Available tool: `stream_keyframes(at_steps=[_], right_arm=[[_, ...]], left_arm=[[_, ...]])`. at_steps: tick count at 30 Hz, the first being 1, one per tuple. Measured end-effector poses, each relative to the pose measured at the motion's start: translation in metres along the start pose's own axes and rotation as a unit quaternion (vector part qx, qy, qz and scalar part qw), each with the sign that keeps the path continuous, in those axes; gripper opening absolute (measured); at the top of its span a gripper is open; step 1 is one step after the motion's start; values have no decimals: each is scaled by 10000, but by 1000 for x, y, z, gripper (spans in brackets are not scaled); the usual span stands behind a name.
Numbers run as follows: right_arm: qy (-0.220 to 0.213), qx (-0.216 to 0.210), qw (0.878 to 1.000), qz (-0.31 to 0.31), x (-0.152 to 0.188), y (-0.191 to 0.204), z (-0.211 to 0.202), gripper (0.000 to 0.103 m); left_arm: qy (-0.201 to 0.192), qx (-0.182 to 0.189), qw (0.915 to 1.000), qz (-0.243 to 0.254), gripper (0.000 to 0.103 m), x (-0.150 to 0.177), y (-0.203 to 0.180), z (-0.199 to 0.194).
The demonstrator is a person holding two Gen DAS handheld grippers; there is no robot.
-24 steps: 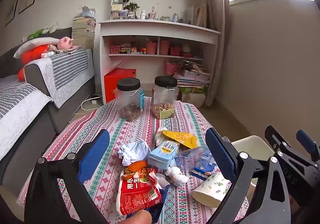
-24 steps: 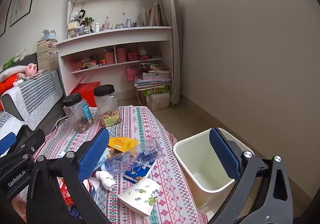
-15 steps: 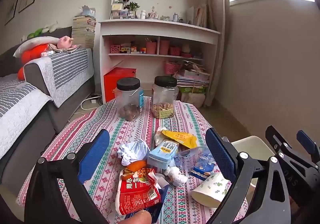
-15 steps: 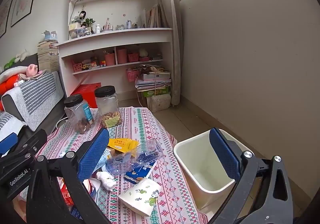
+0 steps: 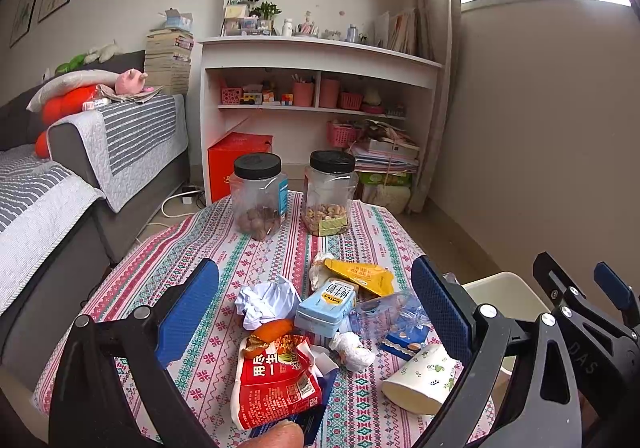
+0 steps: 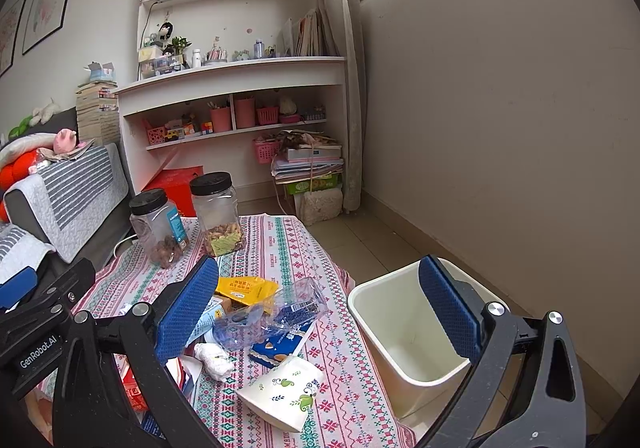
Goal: Collect trash
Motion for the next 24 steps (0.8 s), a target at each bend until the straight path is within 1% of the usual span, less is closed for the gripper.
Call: stream_keyframes(at_steps=[24], right_arm=[[25, -27, 10000, -38, 0, 1, 0, 96]], left_arm=[[86, -32, 10000, -21, 94, -2, -5, -15]])
Point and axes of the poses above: each gripper's, at about its wrist camera, not at the fingertips, and z roughly the way its jaws point, y to its left, x to its underside, the point moved 4 cm from there along z, roughly the way its jaws point, and after that the axes turned 1 degree about x, right-handed, at the moved point
